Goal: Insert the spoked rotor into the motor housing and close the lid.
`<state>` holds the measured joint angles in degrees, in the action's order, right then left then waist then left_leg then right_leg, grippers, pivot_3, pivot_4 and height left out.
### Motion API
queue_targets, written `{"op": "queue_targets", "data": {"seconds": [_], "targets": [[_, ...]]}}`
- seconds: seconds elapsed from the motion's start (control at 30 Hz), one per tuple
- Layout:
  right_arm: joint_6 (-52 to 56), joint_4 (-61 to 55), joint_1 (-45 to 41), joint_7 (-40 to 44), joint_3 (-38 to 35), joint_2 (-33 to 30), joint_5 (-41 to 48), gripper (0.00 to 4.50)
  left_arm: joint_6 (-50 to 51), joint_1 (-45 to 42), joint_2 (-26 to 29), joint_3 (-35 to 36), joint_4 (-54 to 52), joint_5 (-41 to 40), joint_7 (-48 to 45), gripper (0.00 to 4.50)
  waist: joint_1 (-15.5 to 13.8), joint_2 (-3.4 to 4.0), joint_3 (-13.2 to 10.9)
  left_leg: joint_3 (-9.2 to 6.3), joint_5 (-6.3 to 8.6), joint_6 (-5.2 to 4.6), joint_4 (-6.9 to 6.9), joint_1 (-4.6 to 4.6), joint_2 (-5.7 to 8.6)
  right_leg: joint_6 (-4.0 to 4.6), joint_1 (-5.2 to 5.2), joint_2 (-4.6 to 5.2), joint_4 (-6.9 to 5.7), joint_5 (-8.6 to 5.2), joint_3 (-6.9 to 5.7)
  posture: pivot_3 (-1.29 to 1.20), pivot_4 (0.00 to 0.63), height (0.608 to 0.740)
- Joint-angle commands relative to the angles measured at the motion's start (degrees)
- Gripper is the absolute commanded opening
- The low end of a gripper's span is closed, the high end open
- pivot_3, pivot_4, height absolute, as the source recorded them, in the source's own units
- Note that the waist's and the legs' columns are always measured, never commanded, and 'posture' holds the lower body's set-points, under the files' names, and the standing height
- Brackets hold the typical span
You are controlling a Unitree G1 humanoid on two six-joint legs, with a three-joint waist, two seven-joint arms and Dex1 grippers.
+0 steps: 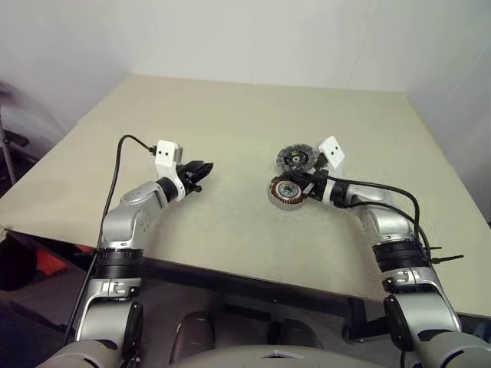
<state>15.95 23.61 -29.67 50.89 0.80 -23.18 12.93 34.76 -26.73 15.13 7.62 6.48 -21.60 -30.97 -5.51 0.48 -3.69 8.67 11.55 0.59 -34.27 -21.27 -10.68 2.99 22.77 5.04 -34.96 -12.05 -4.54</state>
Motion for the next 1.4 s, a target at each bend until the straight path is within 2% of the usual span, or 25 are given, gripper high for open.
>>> {"op": "queue_targets", "data": {"seconds": [0.03, 0.1, 0.43, 0.6, 0.9, 1.07, 1.4], "targets": [[-2.86, 4.86, -0.87, -2.46, 0.75, 1.28, -2.22, 0.02, -1.28, -1.48, 0.85, 0.79, -0.98, -0.91, -0.27, 1.81, 0.00, 0.00, 0.00, 0.00, 0.00, 0.00, 0.00, 0.00, 0.00, 0.00, 0.00, 0.00, 0.00, 0.00, 0.00, 0.00, 0.000, 0.740], [-3.52, 6.05, -1.32, -3.49, 0.72, 1.72, -2.90, 0.02, -1.25, -1.34, 0.94, 0.90, -1.20, -0.99, -0.13, 1.81, 0.02, 0.00, 0.01, 0.01, 0.00, 0.01, 0.00, 0.01, 0.01, 0.00, 0.01, 0.00, -0.01, 0.00, 0.02, 0.00, 0.000, 0.740], [-1.66, -2.72, -2.51, -1.28, -2.24, -0.96, 0.95, 0.02, -1.01, -0.26, 0.32, 0.92, -2.37, -1.52, 0.43, 1.81, 0.00, 0.00, 0.00, -0.01, -0.03, 0.05, -0.01, 0.16, -0.01, 0.03, -0.17, -0.02, -0.02, 0.02, 0.01, 0.00, 0.000, 0.740], [0.03, -6.60, -1.39, 1.28, -3.55, -2.21, 3.74, 0.02, 3.97, 3.28, -0.36, 6.19, -7.55, -8.00, 2.35, 1.81, 0.08, 0.00, 0.00, 0.01, -0.01, 0.02, 0.00, 0.12, -0.06, 0.03, -0.10, -0.06, 0.00, 0.02, 0.02, 0.00, 0.000, 0.740], [-1.29, -3.43, -0.58, 1.16, -4.02, -4.81, 2.88, 0.02, 9.96, 11.48, 0.44, 25.95, -11.59, -22.61, 13.09, 1.81, 0.12, -0.01, 0.00, 0.07, -0.02, 0.05, -0.01, 0.18, -0.06, 0.03, -0.18, -0.10, 0.01, 0.01, 0.01, 0.00, 0.000, 0.740], [-1.70, -2.02, -1.87, 1.52, -3.57, -4.53, 2.74, 0.02, 10.40, 10.77, -0.61, 28.85, -8.66, -24.66, 18.78, 1.81, -0.10, -0.02, 0.00, 0.05, -0.02, 0.05, -0.02, 0.26, -0.01, 0.03, -0.36, -0.09, 0.09, 0.01, -0.01, 0.00, 0.000, 0.740], [-2.60, -1.29, -2.71, 2.16, -3.48, -4.22, 2.57, 0.02, 11.71, 5.91, -5.11, 29.06, 2.44, -27.62, 25.76, 1.81, -0.02, -0.09, -0.03, 0.03, -0.01, 0.04, -0.03, 0.23, -0.02, 0.02, -0.36, -0.11, 0.13, 0.01, -0.03, 0.00, 0.000, 0.740]]}}
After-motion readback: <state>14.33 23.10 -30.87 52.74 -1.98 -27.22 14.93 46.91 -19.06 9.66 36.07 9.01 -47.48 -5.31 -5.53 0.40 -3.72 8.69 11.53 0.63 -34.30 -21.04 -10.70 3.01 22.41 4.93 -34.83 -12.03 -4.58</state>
